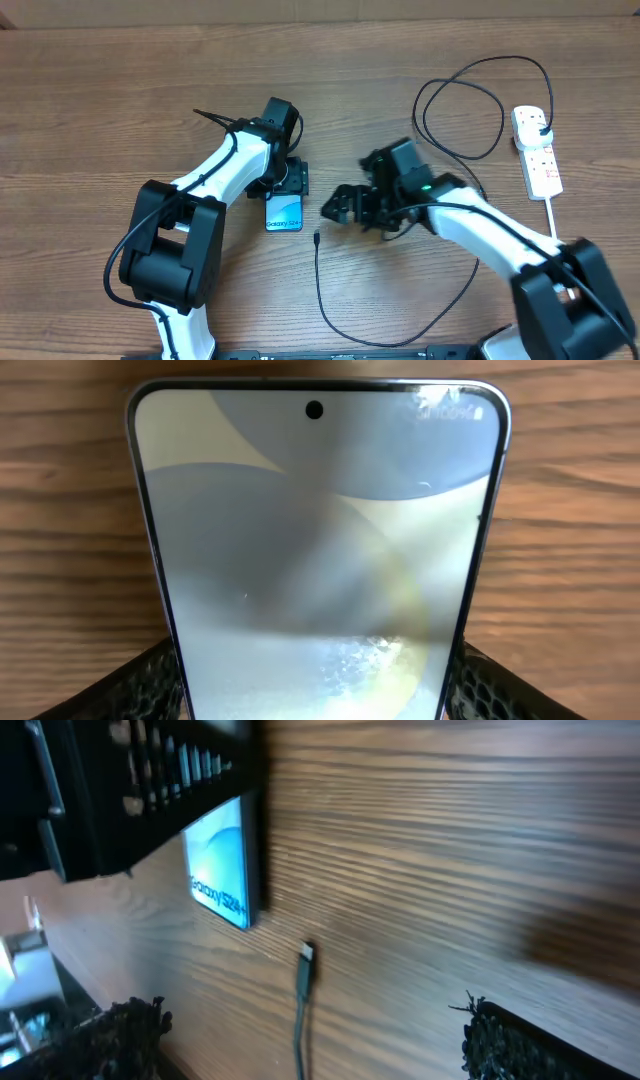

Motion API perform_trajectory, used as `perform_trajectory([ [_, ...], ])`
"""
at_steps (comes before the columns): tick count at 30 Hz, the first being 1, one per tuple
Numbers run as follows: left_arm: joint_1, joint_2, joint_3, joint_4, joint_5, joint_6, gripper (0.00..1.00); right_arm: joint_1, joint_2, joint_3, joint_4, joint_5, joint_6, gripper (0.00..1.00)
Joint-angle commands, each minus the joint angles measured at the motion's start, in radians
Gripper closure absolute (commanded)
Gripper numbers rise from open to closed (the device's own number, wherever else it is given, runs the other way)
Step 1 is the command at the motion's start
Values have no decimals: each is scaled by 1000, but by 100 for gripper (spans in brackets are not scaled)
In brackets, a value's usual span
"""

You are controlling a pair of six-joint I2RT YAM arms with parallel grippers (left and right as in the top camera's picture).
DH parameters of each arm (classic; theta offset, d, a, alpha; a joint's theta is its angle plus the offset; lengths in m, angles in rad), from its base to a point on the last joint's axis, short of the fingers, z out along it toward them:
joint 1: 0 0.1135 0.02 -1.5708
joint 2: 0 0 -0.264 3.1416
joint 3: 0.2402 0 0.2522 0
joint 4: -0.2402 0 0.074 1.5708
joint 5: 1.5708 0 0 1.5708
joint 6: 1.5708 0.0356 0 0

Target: Plug charger to phone and switch on socket

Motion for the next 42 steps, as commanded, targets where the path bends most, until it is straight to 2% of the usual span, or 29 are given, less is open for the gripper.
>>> perform_trajectory([
  [1,6,85,-55,11,241,84,25,43,63,-6,60,-23,69,0],
  [11,48,85,-55,5,521,243,25,121,196,-6,274,-77,121,0],
  [16,48,85,-55,2,545,261,27,130,197,-6,308,2,156,1],
  [24,48,85,-55,3,544,260,26,130,197,-6,317,50,160,28],
  [30,48,85,-55,7,544,260,25,129,197,-6,391,52,160,50],
  [36,48,85,-55,7,542,265,24,129,197,-6,410,135,161,58],
  [42,48,85,-55,11,541,264,24,129,197,-6,410,229,291,56],
])
